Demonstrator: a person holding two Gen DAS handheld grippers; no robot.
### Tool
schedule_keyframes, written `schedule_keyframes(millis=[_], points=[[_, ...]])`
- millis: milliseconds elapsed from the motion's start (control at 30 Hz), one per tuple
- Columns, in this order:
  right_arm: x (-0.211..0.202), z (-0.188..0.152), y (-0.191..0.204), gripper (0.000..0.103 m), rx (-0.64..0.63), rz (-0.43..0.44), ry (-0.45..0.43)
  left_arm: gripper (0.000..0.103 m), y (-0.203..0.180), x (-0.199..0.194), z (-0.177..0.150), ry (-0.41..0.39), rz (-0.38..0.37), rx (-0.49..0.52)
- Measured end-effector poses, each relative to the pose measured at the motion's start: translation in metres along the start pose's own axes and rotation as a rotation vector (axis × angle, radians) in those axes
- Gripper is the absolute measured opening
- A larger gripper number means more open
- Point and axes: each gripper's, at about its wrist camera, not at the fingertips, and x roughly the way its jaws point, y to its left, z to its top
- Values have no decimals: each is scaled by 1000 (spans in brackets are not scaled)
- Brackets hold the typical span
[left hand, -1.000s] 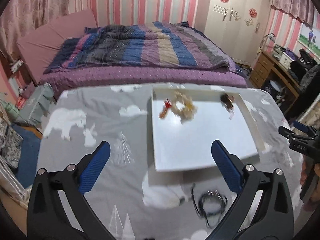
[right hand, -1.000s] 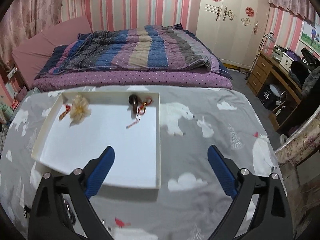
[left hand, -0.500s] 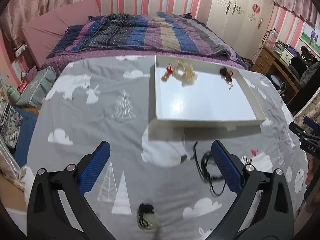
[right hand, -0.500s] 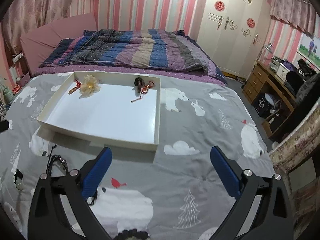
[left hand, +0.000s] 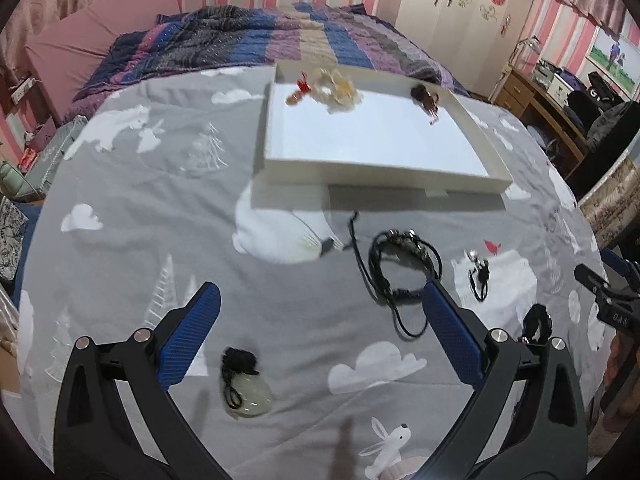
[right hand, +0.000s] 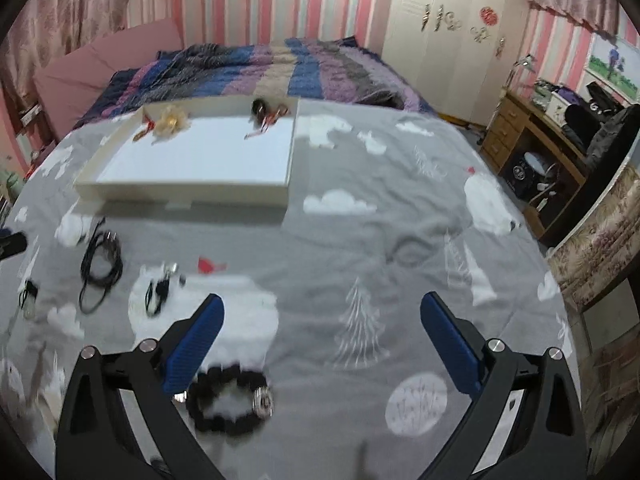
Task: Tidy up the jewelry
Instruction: 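Withdraw both tools from the tray toward the jewelry on the sheet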
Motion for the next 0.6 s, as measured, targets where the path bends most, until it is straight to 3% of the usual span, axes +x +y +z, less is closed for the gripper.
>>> schedule_keyframes(millis=[333,600], points=[[12,-13,4,99,-40,14,62,99,-15,12,-2,33,12,42],[17,-15,16,99,-171,-6,137,98,-23,23,5,121,-6,111]])
